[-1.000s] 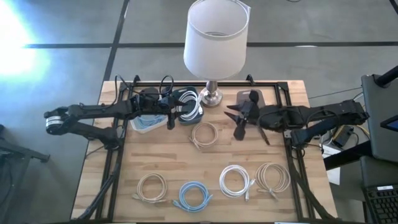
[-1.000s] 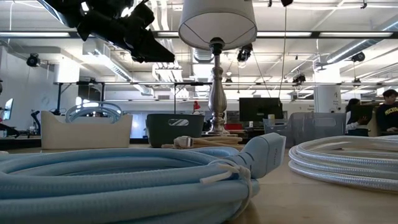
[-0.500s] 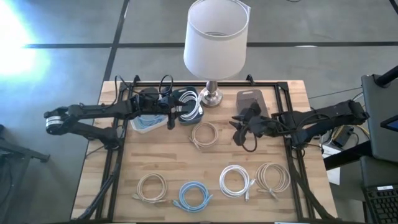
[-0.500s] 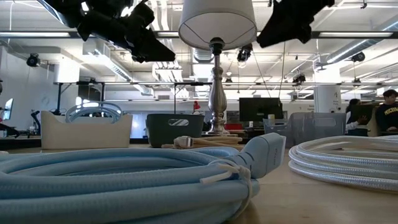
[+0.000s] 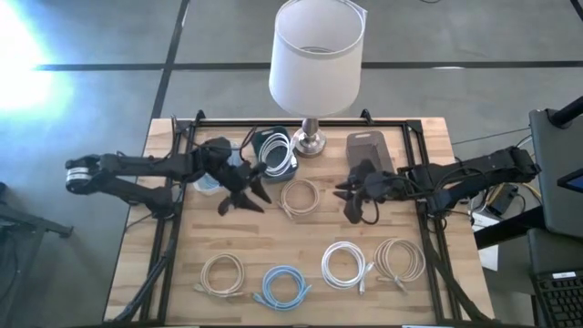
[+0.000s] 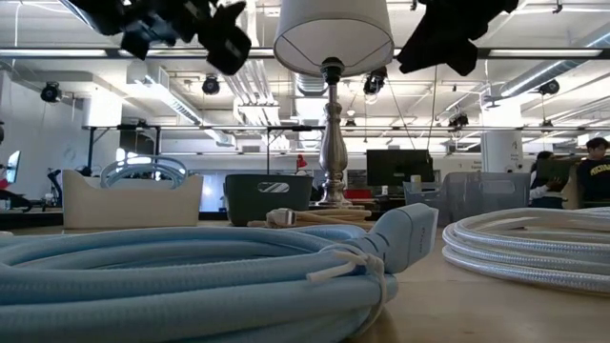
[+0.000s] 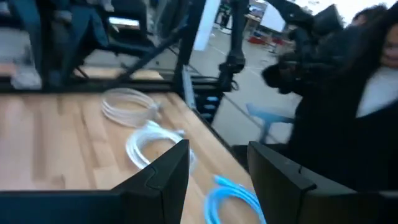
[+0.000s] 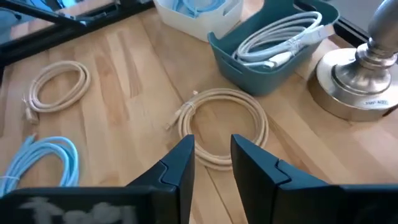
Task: Pick & Place USB Port
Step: Put the white charger cable into the blue bin
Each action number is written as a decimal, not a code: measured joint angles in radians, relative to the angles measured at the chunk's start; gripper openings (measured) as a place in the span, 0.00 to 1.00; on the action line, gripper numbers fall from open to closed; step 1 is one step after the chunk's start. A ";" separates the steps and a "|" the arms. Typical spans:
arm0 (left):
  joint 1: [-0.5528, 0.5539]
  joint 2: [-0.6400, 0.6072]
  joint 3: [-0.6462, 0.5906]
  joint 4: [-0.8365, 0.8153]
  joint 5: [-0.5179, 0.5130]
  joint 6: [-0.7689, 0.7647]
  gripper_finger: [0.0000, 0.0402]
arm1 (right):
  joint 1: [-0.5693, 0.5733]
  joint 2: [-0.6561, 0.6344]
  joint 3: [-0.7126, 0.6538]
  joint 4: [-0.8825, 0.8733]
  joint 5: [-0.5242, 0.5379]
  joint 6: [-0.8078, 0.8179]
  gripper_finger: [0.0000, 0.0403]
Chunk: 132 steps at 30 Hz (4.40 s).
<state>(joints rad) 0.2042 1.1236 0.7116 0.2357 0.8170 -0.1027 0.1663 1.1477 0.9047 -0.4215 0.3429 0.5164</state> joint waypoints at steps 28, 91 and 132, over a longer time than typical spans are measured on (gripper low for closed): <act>-0.431 0.000 -0.002 -0.001 -0.679 0.022 0.42 | 0.196 0.216 -0.081 -0.025 -0.329 0.233 0.35; -0.336 0.102 -0.015 0.057 -1.032 -0.277 0.42 | 0.078 0.387 0.306 -0.071 0.442 -0.353 0.08; -0.263 0.149 -0.003 0.165 -1.071 -0.210 0.10 | 0.018 0.416 0.303 0.008 0.435 -0.467 0.30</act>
<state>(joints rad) -0.0589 1.2725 0.7082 0.4004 -0.2542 -0.3126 0.1848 1.5641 1.2078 -0.4140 0.7780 0.0498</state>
